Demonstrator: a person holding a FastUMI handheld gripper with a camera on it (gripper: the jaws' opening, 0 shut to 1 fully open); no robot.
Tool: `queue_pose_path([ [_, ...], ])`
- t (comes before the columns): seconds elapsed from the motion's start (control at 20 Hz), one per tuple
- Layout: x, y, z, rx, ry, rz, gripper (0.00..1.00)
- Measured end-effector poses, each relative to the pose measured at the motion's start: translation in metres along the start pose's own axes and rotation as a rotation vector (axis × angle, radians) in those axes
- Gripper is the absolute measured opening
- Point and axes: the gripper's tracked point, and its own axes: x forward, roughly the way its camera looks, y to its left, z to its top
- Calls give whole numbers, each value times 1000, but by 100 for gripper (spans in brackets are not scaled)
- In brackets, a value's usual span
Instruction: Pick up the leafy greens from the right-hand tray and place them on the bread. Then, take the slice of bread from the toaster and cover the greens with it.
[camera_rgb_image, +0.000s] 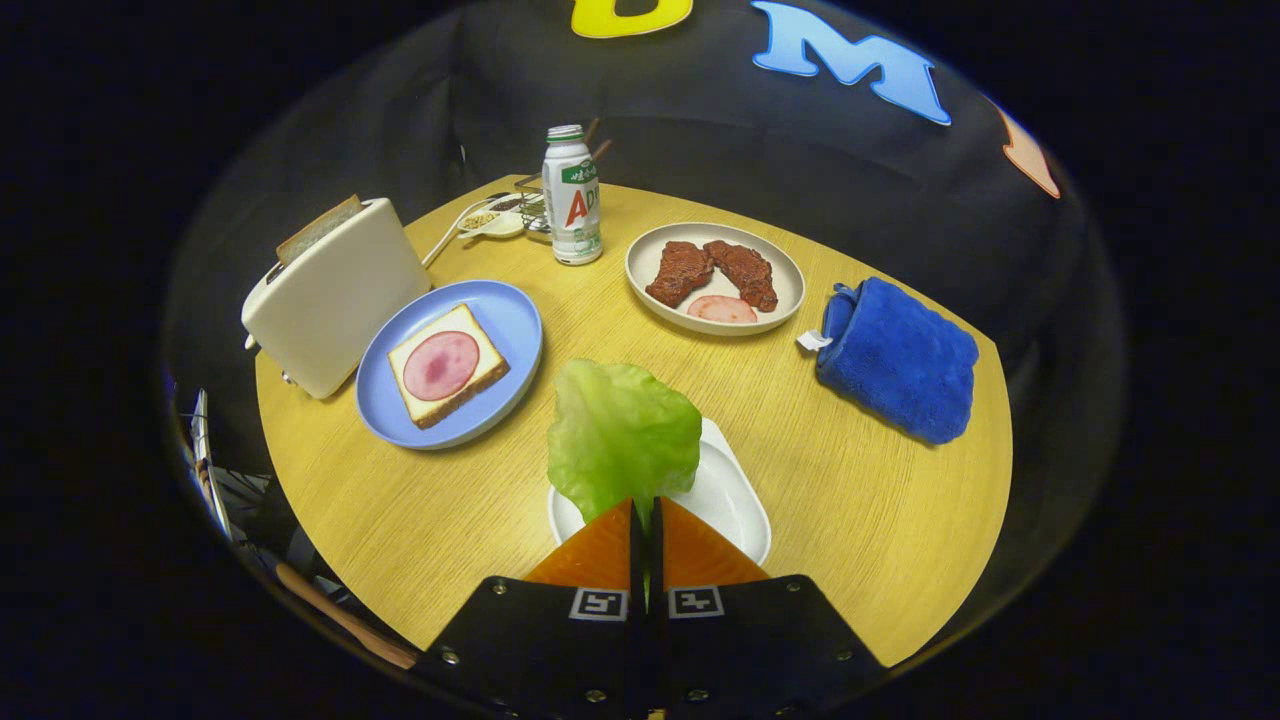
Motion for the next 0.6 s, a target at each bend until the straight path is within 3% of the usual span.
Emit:
queue_pose_path([
  [0.6, 18, 90, 54, -35, -9, 80, 1],
])
